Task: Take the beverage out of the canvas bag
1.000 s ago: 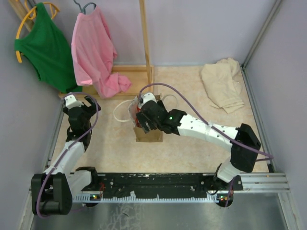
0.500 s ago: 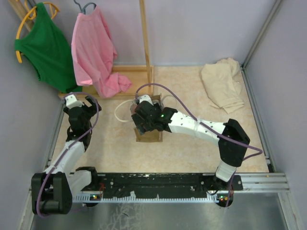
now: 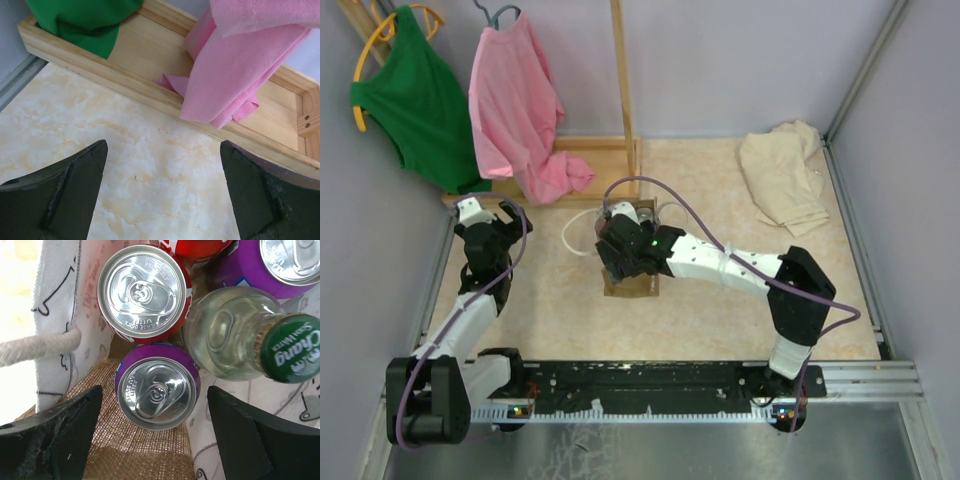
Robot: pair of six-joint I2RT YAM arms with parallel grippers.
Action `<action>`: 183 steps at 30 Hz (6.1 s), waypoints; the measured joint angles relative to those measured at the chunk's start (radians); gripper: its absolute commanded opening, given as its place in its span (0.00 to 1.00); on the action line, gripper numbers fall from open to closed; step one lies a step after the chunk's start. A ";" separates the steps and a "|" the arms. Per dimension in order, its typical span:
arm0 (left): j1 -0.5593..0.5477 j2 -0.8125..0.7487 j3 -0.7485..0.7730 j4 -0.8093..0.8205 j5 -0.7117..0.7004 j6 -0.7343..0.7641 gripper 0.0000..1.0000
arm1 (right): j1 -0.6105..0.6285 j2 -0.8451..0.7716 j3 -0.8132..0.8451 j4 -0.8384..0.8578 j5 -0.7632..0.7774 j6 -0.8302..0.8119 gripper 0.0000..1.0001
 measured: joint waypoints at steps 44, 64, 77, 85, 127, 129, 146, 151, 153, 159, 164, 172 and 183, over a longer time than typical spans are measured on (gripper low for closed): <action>0.000 0.035 -0.002 0.014 0.004 -0.010 1.00 | 0.012 0.107 0.048 -0.034 0.058 -0.006 0.00; 0.000 0.048 -0.002 0.015 0.005 -0.010 1.00 | 0.012 0.058 0.034 -0.045 0.048 -0.057 0.00; 0.000 0.048 -0.003 0.015 0.005 -0.010 1.00 | 0.012 0.007 0.106 -0.132 0.024 -0.100 0.00; 0.000 0.048 -0.003 0.015 0.005 -0.010 1.00 | 0.013 -0.003 0.171 -0.183 0.018 -0.134 0.00; 0.000 0.057 -0.002 0.015 0.023 -0.006 1.00 | -0.563 -0.161 0.412 -0.150 0.281 -0.356 0.00; 0.000 0.057 -0.002 0.015 0.023 -0.006 1.00 | -0.628 -0.167 0.365 -0.132 0.262 -0.350 0.00; 0.000 0.055 -0.002 0.014 0.038 -0.006 1.00 | -0.782 -0.066 0.024 0.027 -0.005 -0.314 0.00; 0.000 0.055 -0.002 0.014 0.046 -0.006 1.00 | -0.782 0.019 0.019 0.088 -0.027 -0.308 0.00; 0.000 0.055 -0.002 0.014 0.049 -0.006 1.00 | -0.782 0.051 0.019 0.106 -0.035 -0.305 0.00; 0.000 0.060 -0.002 0.014 0.056 -0.006 1.00 | -0.786 0.101 0.019 0.167 -0.042 -0.291 0.00; 0.000 0.072 -0.002 0.014 0.057 -0.006 1.00 | -0.786 0.111 0.018 0.197 -0.036 -0.290 0.04; 0.000 0.079 0.000 0.014 0.058 -0.006 1.00 | -0.786 0.114 0.014 0.216 -0.024 -0.278 0.66; 0.000 0.080 0.000 0.014 0.072 -0.006 1.00 | -0.787 0.114 0.013 0.220 0.024 -0.272 0.99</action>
